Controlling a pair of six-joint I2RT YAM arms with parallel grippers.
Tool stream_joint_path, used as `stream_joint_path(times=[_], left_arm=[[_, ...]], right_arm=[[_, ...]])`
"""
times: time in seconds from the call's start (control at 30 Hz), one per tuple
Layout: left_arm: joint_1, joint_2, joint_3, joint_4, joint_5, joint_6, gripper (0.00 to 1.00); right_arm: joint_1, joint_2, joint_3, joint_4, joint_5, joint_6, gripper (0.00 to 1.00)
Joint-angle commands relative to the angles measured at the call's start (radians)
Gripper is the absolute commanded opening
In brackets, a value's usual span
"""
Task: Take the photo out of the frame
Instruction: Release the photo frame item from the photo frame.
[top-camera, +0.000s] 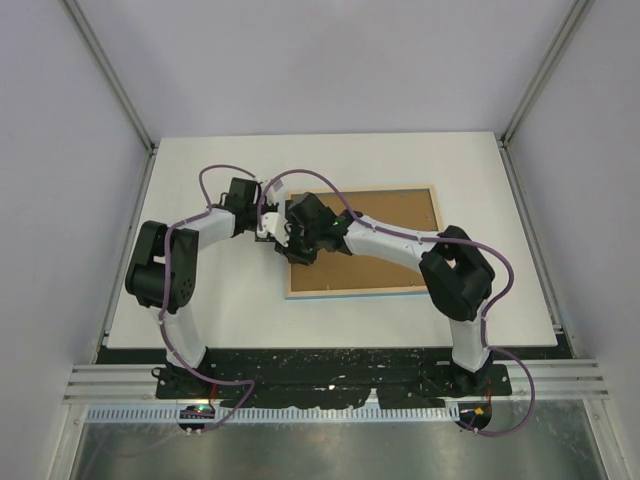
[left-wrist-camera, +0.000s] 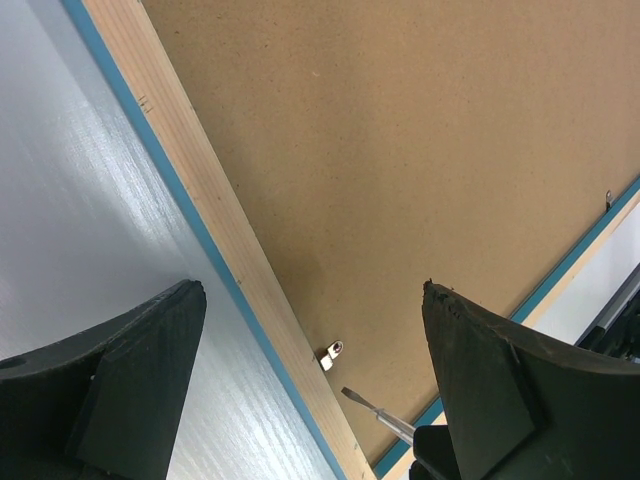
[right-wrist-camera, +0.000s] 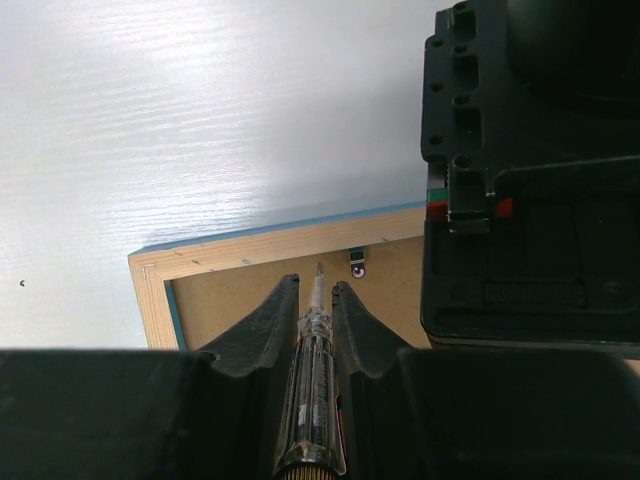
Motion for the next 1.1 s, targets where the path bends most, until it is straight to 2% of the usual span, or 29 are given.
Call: stream_joint_path(times=[0.0, 1.07], left_arm=[[0.002, 0.018, 0.021, 0.007, 0.012, 0.000, 0.93], [0.002, 0.020, 0.026, 0.006, 0.008, 0.001, 0.93]], right_arm=[[0.015, 0.011, 0.027, 0.037, 0.012, 0.008, 0.08], [0.021, 0.023, 0.015, 0.096, 0.111, 0.031, 0.08]])
